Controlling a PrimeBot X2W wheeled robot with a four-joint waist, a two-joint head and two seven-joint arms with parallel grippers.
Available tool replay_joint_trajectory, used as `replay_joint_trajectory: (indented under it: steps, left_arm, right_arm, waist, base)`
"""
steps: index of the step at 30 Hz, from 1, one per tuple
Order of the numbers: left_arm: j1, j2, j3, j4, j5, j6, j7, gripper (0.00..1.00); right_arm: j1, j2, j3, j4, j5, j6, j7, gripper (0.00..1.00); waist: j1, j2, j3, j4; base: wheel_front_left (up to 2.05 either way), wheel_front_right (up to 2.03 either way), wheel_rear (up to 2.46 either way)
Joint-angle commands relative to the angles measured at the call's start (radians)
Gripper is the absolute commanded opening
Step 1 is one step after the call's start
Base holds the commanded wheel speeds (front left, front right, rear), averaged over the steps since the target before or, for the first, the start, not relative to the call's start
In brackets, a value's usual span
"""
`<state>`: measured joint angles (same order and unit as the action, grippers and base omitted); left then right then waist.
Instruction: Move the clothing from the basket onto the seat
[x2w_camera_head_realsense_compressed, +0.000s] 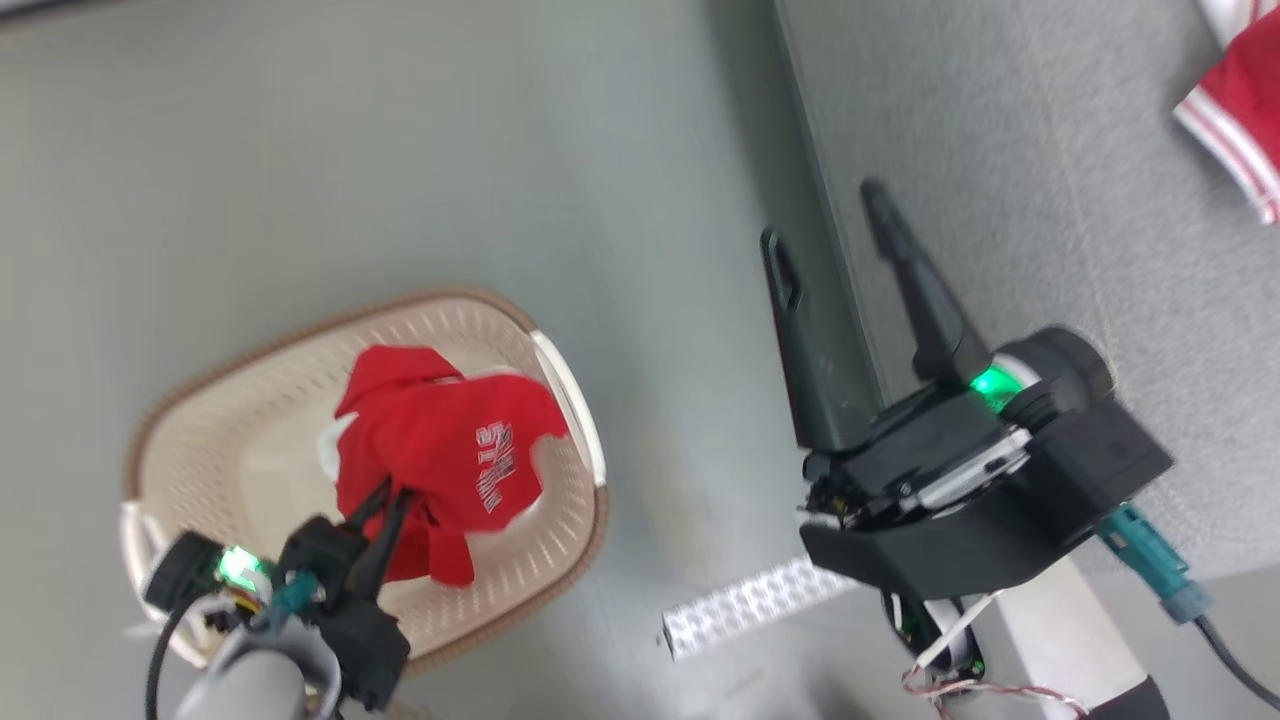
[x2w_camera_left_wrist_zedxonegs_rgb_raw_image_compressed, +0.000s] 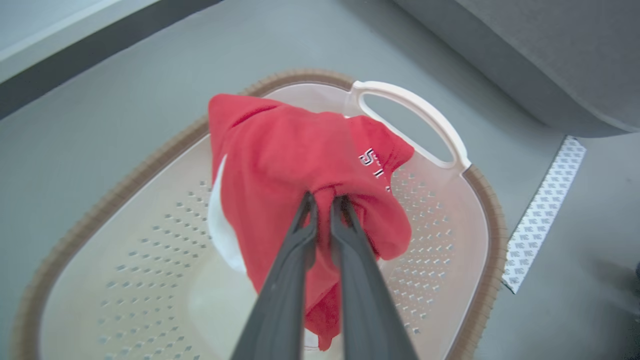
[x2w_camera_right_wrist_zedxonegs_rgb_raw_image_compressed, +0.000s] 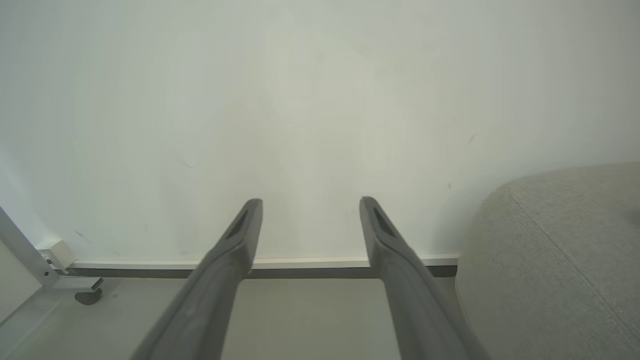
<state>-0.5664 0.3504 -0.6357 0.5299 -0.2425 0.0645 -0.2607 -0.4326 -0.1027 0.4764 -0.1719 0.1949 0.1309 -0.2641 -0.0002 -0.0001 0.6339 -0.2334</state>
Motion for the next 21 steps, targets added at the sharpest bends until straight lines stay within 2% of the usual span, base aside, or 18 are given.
replay_joint_trajectory:
  steps: [1, 12, 21]
  left_arm:
    - [0.042, -0.005, 0.011, -0.017, 0.010, 0.009, -0.006, 0.00]
    - [0.279, -0.053, 0.154, -0.224, 0.044, 0.029, -0.006, 0.00]
    - [0.425, -0.092, 0.239, -0.324, 0.073, 0.027, -0.006, 0.00]
  right_arm:
    - [0.019, -0.012, 0.010, 0.011, 0.014, 0.000, 0.000, 1.00]
    - [0.135, -0.050, 0.036, 0.146, 0.075, 0.000, 0.000, 1.00]
    - [0.247, -0.094, 0.066, 0.231, 0.071, 0.000, 0.000, 1.00]
  waist:
    - [0.0002, 0.0001, -0.167, 0.069]
    - [0.0002, 0.0001, -0.393, 0.091]
    - [0.0002, 0.0001, -0.558, 0.099]
  base:
    - [0.00, 0.00, 0.00]
    - [0.00, 0.00, 0.00]
    - [0.00, 0.00, 0.00]
